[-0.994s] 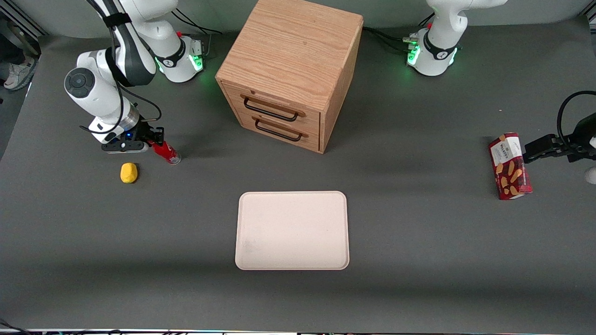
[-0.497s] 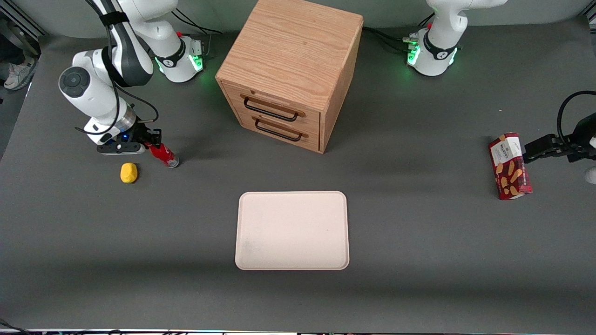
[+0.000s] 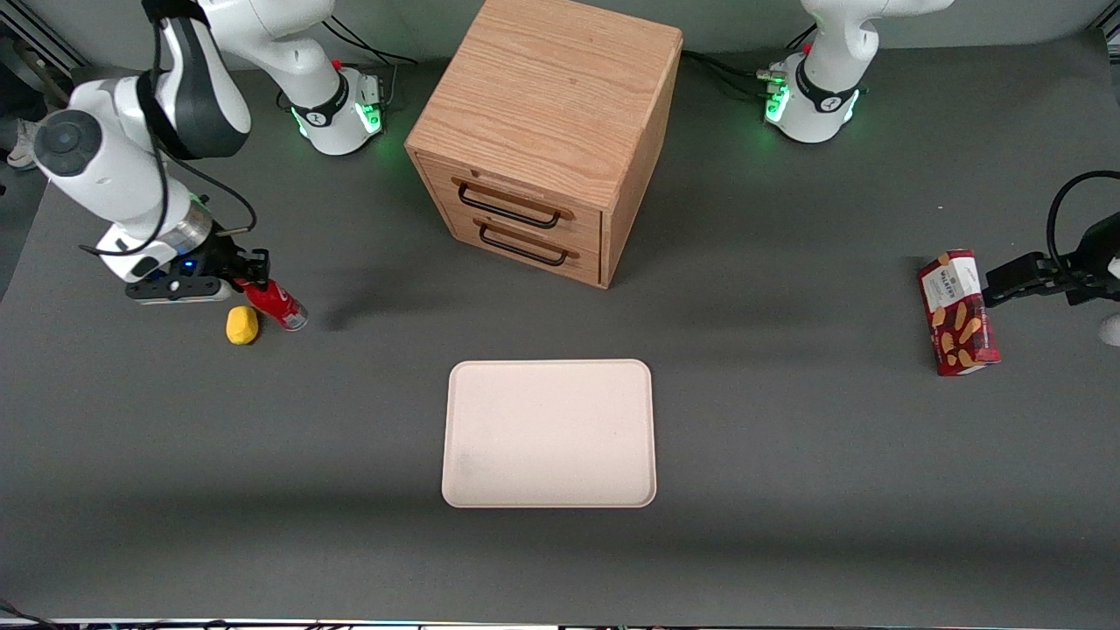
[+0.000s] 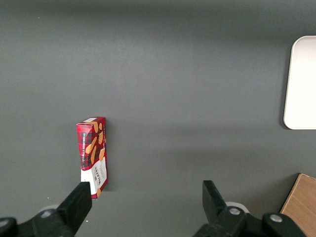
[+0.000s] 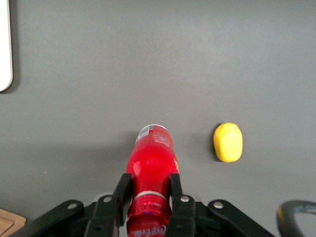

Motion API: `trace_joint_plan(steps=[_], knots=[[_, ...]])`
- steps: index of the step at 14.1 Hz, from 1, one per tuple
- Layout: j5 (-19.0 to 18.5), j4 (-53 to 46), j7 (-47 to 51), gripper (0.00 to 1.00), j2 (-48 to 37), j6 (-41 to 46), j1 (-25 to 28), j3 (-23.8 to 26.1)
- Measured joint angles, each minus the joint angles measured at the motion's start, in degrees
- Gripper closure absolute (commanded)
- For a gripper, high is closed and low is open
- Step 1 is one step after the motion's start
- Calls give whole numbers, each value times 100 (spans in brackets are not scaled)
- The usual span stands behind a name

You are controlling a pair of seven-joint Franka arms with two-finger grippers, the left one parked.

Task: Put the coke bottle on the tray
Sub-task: 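Lift the bottle and carry it with the right gripper to the tray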

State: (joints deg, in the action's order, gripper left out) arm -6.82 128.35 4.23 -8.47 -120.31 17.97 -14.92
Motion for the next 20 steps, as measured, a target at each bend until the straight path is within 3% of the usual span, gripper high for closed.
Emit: trace_joint_plan(steps=[5,13,17,20], knots=[[279,-2094,-311,100,804,1485,11,83],[467,-4992,-344,100,2256,2536,33,522],[476,-6446,-238,100,3277,2713,57,1111],[480,-6942,-47,100,3997,2373,59,1386]])
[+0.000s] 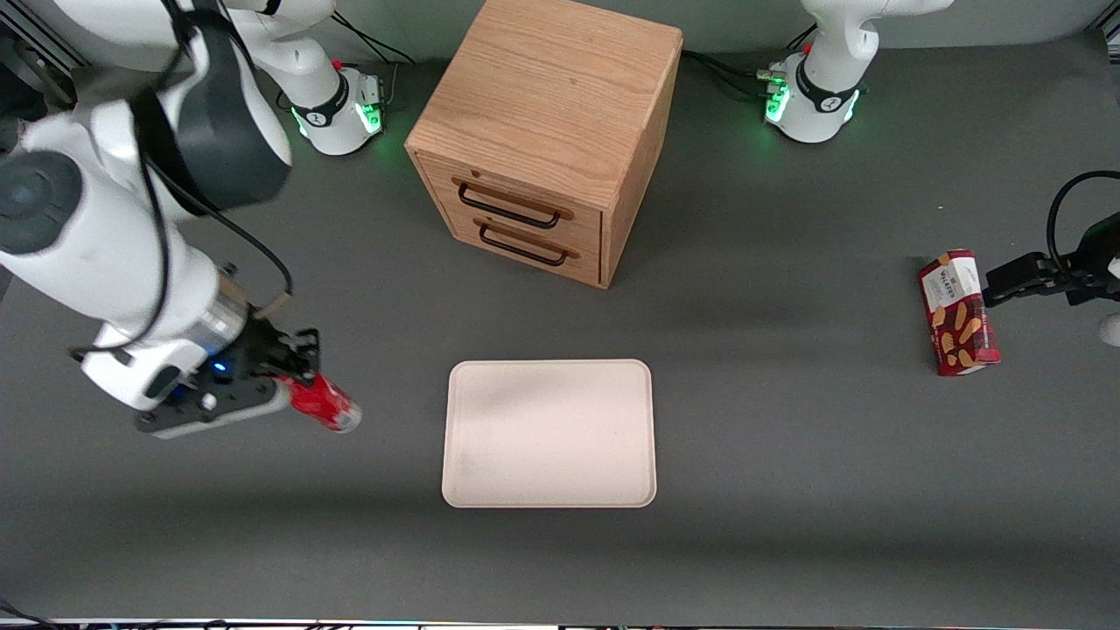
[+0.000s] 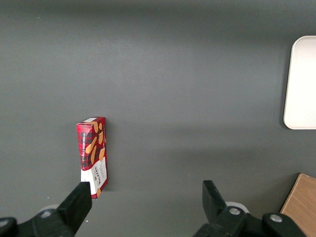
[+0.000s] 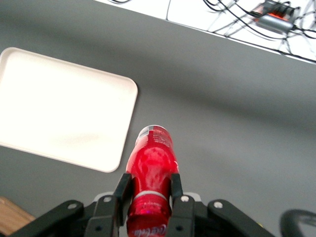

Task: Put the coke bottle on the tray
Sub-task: 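Lift the bottle and carry it with the right gripper to the tray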

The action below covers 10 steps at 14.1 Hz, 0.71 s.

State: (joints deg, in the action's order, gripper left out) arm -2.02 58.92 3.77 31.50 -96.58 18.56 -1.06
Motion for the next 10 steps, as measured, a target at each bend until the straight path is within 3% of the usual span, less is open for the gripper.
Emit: trace_joint_plan(steps=[10], knots=[[-1,-301,106,100,1399,-1324,174,534]])
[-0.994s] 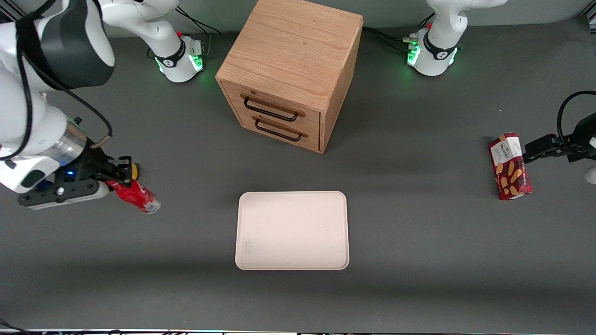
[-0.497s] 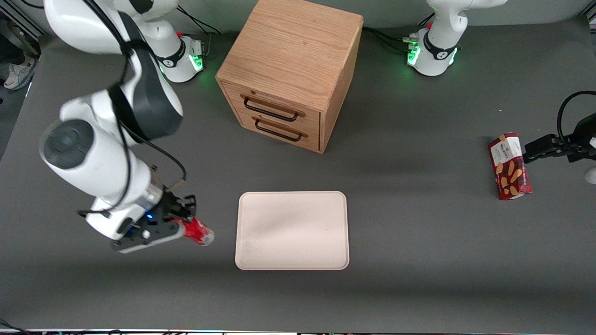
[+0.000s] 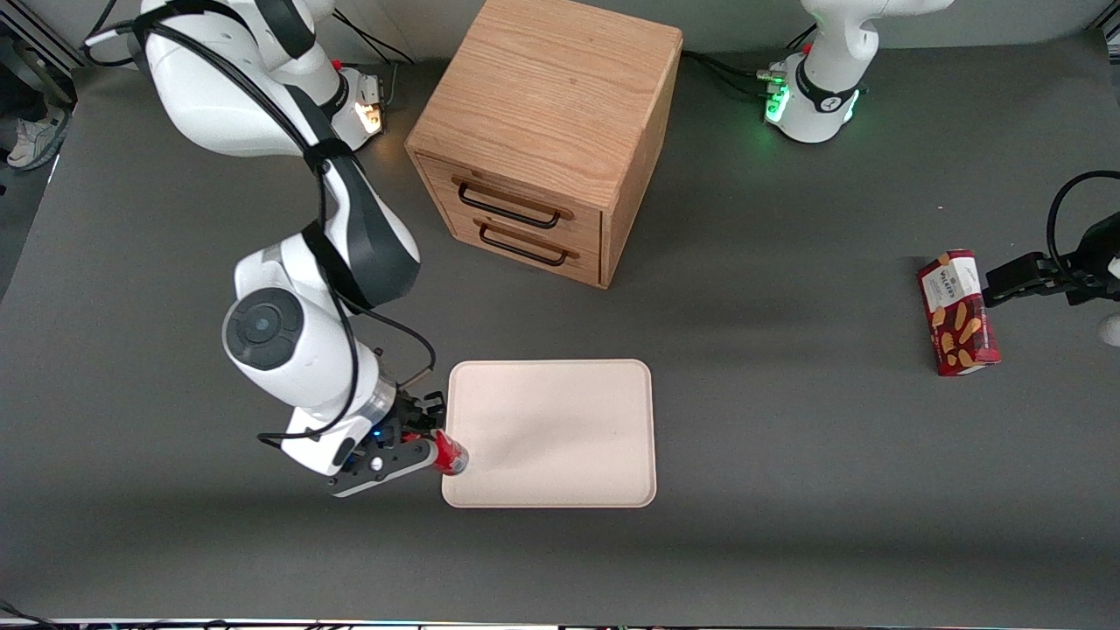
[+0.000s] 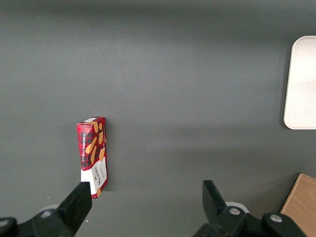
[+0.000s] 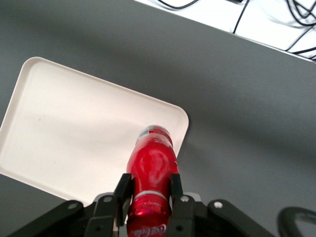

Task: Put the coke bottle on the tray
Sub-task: 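Lift the bottle and carry it with the right gripper to the tray, then lower the bottle onto the tray's edge and open the right gripper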

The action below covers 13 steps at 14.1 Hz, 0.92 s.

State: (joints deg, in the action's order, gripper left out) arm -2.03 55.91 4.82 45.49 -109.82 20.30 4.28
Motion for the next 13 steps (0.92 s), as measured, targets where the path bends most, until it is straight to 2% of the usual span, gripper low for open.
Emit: trace_joint_plan(steps=[13], knots=[[-2,-2,348,100,649,-366,49,18]])
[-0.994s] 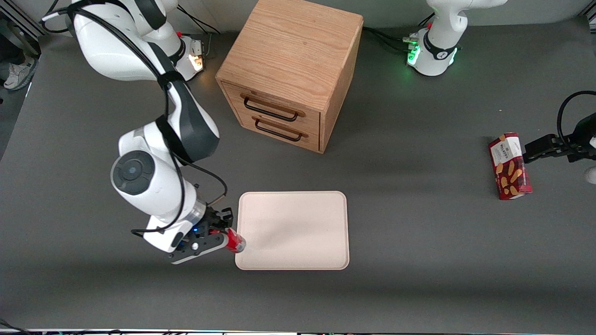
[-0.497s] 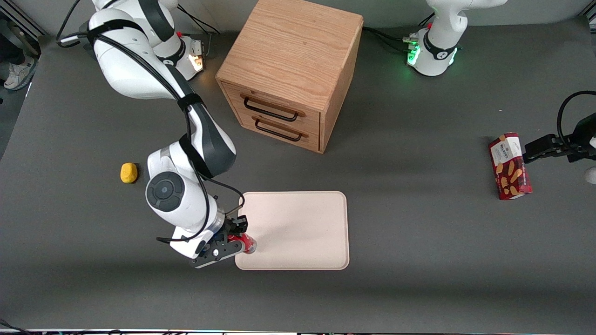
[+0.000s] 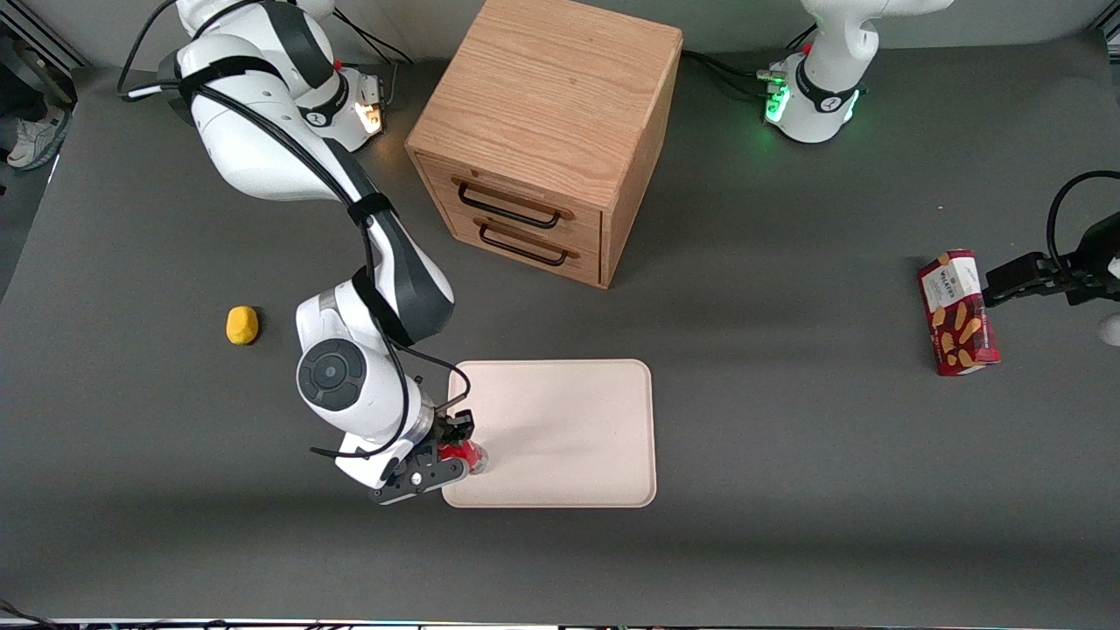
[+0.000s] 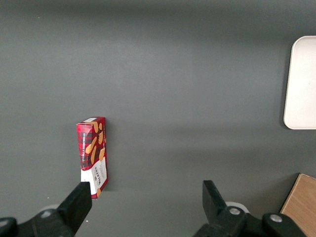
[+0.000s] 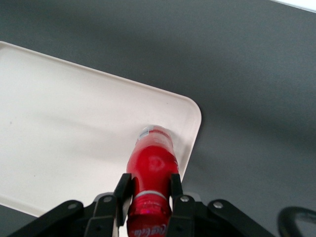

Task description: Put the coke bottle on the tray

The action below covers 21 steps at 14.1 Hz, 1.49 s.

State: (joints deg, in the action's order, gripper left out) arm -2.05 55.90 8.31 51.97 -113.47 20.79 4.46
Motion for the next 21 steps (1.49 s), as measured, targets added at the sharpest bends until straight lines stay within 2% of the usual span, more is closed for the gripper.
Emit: trace_joint_plan(steps=[3,4,5,6,7,8,21], knots=[[0,15,14,100,35,-28,1,1],[0,27,15,98,45,-54,1,1],[0,37,18,90,63,-119,1,1],[0,43,28,70,84,-167,1,1],[0,51,50,38,98,-202,1,1],[0,54,64,0,100,-234,1,1],[0,118,120,0,61,-563,1,1]])
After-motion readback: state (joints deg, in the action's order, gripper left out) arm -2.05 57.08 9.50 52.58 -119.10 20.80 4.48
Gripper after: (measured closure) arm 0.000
